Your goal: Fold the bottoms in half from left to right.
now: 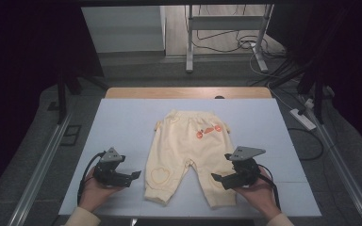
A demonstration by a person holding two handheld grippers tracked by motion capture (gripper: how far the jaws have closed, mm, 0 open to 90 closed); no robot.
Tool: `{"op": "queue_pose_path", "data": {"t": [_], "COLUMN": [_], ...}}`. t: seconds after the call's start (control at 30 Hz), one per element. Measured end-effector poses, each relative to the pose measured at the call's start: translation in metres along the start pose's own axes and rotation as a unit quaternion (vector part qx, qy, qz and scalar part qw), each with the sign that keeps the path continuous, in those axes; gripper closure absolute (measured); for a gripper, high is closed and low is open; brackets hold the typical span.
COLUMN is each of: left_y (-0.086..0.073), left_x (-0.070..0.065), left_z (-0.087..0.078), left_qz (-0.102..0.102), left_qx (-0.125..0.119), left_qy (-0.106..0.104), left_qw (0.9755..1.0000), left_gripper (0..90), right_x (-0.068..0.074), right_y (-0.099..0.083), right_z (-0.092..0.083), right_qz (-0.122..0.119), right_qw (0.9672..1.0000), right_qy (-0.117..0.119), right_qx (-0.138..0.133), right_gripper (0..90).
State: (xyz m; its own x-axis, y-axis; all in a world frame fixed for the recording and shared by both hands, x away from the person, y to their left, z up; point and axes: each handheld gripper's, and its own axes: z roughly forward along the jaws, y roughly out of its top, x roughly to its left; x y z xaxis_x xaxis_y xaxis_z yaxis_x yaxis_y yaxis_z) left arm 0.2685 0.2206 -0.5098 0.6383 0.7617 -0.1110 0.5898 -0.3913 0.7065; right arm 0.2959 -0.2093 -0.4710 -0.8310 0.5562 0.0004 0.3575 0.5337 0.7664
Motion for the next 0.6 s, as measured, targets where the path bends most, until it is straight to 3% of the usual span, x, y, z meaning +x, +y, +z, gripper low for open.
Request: {"op": "queue_pose_path", "data": {"t": [0.6], "left_y": [0.000], "left_x": [0.001], "left_z": [0.001], "left_qz": [-0.001], "left_qx": [0.000], "left_qy": [0.000], "left_qw": [1.0000], "left_gripper": [10.2], "right_x": [0.022], "right_y": [0.020], "right_z": [0.029], "right_qz": [-0.027], "right_qw": [0.9991], "right_qy": [0.031], "right_qx": [0.010], "right_gripper": [12.5]}}
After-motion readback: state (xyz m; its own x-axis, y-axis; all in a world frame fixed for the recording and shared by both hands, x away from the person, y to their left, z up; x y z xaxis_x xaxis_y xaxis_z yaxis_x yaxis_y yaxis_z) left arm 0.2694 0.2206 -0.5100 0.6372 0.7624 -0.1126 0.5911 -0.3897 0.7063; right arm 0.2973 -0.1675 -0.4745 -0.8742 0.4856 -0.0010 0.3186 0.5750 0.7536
